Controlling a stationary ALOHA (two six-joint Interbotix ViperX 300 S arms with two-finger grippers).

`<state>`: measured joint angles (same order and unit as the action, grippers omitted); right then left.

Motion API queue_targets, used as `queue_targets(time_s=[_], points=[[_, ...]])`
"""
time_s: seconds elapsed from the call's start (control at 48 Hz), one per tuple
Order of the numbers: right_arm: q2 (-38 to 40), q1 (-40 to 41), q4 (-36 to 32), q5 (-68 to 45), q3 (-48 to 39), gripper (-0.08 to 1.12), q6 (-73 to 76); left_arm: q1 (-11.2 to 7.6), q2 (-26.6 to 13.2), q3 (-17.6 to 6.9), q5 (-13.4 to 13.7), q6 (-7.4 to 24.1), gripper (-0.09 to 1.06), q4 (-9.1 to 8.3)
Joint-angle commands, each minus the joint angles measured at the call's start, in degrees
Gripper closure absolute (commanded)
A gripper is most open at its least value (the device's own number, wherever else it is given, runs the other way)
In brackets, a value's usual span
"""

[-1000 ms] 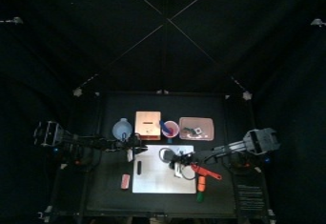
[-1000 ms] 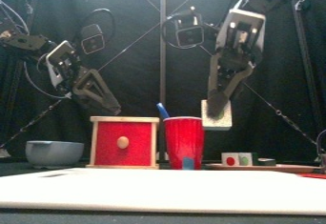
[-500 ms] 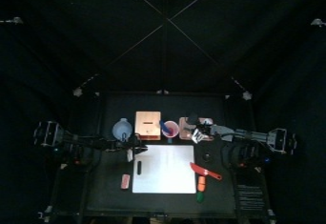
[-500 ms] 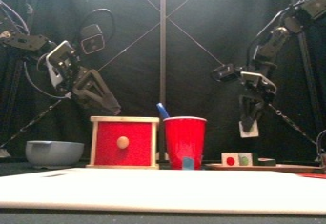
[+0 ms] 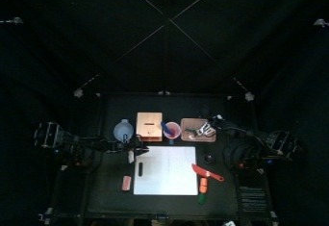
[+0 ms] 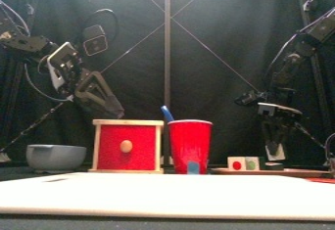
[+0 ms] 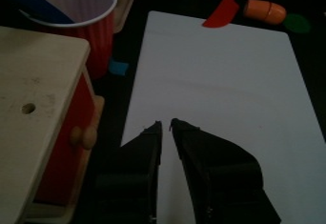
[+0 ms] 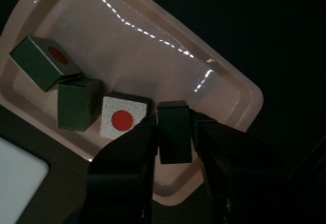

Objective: Place sushi on board then cut the sushi with the knife then place the pieces on the plate
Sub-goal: Place the 4 sushi pieces on the plate

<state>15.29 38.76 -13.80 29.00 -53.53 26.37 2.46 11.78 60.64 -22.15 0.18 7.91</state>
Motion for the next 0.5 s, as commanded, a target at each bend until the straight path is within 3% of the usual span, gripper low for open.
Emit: queue_targets(time_s=[0.021, 0.271, 0.5], points=[[-0.62, 1.67, -0.18, -1.85, -0.26, 0.34, 0.09, 0.18, 0.26, -0.88, -0.26, 0.00, 0.37, 0.00], [-2.81, 2.20, -0.26, -3.25, -0.44, 0.22, 0.00, 0.18, 0.26, -0.88, -0.26, -0.09, 0.37, 0.00], [2.90, 0.35, -0.26, -2.99, 1.41, 0.22, -0.18, -0.09, 0.26, -0.79, -0.26, -0.09, 0.37, 0.00]])
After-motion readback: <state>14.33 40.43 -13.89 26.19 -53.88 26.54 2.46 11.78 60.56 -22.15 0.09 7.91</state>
